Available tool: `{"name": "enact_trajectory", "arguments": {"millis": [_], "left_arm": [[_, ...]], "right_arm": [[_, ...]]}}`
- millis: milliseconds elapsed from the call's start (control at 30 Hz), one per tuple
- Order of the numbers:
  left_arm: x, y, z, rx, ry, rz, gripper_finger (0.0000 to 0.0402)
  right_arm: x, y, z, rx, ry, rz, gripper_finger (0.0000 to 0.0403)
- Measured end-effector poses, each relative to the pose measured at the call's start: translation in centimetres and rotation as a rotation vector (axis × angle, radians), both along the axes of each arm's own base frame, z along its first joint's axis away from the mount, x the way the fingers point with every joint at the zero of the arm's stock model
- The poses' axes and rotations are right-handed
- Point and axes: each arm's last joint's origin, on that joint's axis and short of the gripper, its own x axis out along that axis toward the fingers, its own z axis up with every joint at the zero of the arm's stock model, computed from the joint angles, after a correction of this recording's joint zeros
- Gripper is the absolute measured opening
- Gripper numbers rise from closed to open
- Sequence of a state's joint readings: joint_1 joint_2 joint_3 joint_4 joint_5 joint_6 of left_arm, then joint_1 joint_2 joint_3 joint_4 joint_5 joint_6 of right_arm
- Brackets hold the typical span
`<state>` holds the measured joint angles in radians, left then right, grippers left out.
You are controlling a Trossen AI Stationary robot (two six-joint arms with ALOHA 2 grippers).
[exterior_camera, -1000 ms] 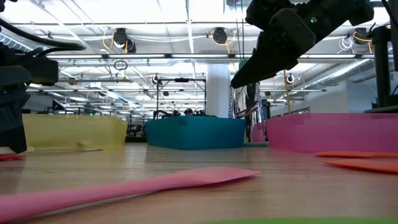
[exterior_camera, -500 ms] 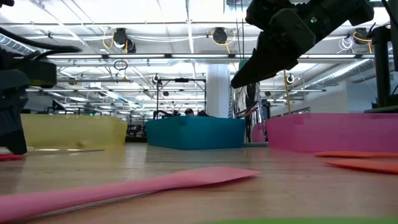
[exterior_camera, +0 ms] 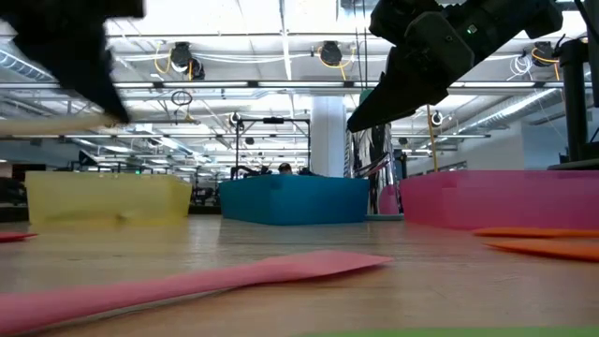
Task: Pick & Place Kitchen Items
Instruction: Put the left yellow knife into the blue bin
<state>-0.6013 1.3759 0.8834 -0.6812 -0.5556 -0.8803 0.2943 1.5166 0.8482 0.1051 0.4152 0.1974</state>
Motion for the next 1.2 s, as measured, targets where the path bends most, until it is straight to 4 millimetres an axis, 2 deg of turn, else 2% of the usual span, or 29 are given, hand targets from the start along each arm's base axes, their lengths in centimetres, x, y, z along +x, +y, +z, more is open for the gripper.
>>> {"name": "enact_trajectory", "arguments": {"millis": [233, 500, 700, 800, 967, 1200], "left_arm": [[2.5, 1.8, 3.8, 0.185, 0.018, -0.164, 0.0039], [4.6, 5.2, 6.0, 0.345, 0.083, -0.334, 0.0039], [5.7, 8.2, 6.8, 0.416, 0.128, -0.462, 0.0039], [6.3, 9.6, 7.0, 0.446, 0.123, -0.586, 0.0039], [7.3, 11.8, 7.6, 0.529, 0.063, -0.729, 0.0044], [9.4, 15.7, 7.1, 0.583, -0.027, -0.806, 0.0048]], "right_arm": [[-0.1, 0.2, -0.1, -0.002, 0.007, 0.009, 0.018], [-0.8, 1.8, -0.3, -0.011, 0.036, 0.066, 0.018], [-2.0, 2.7, -0.3, 0.036, 0.098, 0.053, 0.018], [-2.7, 2.8, -0.2, 0.088, 0.127, 0.008, 0.018], [-3.6, 2.9, -0.1, 0.144, 0.169, -0.045, 0.018], [-4.1, 3.2, -0.3, 0.144, 0.206, -0.05, 0.018]]}}
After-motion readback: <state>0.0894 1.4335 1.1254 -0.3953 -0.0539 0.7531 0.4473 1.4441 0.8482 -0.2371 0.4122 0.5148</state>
